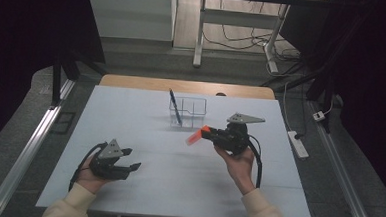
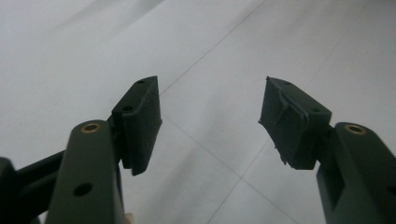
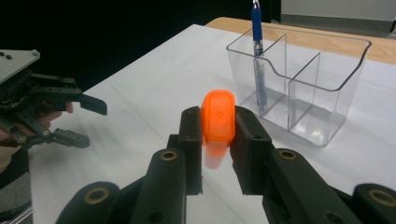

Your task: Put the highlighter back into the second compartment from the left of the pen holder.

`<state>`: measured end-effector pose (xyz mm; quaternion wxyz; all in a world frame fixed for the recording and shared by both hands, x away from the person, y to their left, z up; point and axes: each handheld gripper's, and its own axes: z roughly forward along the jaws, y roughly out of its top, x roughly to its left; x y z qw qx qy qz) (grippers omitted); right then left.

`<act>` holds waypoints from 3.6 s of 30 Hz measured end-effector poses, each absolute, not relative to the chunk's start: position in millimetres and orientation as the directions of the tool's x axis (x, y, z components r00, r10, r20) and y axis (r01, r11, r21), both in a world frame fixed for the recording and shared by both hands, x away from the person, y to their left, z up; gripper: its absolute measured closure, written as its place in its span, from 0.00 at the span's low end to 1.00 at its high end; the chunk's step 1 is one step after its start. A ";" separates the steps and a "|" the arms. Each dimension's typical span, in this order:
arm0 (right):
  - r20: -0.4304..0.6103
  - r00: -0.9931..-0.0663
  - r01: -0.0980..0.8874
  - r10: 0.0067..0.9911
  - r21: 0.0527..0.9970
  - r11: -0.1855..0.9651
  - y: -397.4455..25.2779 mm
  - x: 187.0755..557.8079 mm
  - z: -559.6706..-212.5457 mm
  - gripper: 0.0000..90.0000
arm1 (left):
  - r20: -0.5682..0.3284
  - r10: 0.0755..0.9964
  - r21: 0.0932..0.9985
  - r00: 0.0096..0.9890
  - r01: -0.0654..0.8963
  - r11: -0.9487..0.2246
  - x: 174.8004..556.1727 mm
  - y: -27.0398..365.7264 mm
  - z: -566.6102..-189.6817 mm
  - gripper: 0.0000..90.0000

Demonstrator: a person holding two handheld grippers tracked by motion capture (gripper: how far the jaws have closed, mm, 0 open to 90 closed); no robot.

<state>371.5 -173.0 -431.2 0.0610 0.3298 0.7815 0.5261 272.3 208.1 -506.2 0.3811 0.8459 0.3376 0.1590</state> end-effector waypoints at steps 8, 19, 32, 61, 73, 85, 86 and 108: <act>0.243 -0.766 0.437 0.595 0.875 0.206 -173.8 380.2 -418.8 0.83 | -0.001 0.703 0.743 0.711 0.472 -0.476 275.8 210.1 -509.9 0.37; 0.239 -0.763 0.428 0.600 0.883 0.193 -174.0 386.3 -409.2 0.83 | -0.004 0.711 0.744 0.704 0.477 -0.468 277.1 210.9 -509.9 0.35; 0.241 -0.751 0.420 0.615 0.893 0.162 -174.5 397.5 -397.3 0.83 | -0.006 0.711 0.738 0.703 0.483 -0.471 278.1 210.1 -511.4 0.33; 0.256 -0.692 0.442 0.675 0.890 0.116 -159.5 451.4 -386.5 0.83 | -0.013 0.710 0.735 0.704 0.488 -0.471 280.3 211.1 -512.9 0.33; 0.261 -0.678 0.465 0.687 0.877 0.126 -144.0 469.3 -397.6 0.83 | -0.015 0.706 0.734 0.708 0.488 -0.474 281.6 212.0 -513.5 0.33; 0.266 -0.678 0.481 0.685 0.865 0.141 -134.4 472.7 -405.2 0.64 | -0.019 0.709 0.736 0.705 0.490 -0.467 281.6 213.6 -513.6 0.33; 0.262 -0.677 0.480 0.688 0.865 0.144 -135.7 471.9 -404.5 0.64 | -0.019 0.709 0.735 0.705 0.490 -0.468 281.7 213.5 -513.7 0.33; 0.208 -0.700 0.458 0.683 0.865 0.206 -168.7 447.4 -411.3 0.55 | -0.012 0.709 0.733 0.705 0.488 -0.473 281.4 211.5 -513.5 0.33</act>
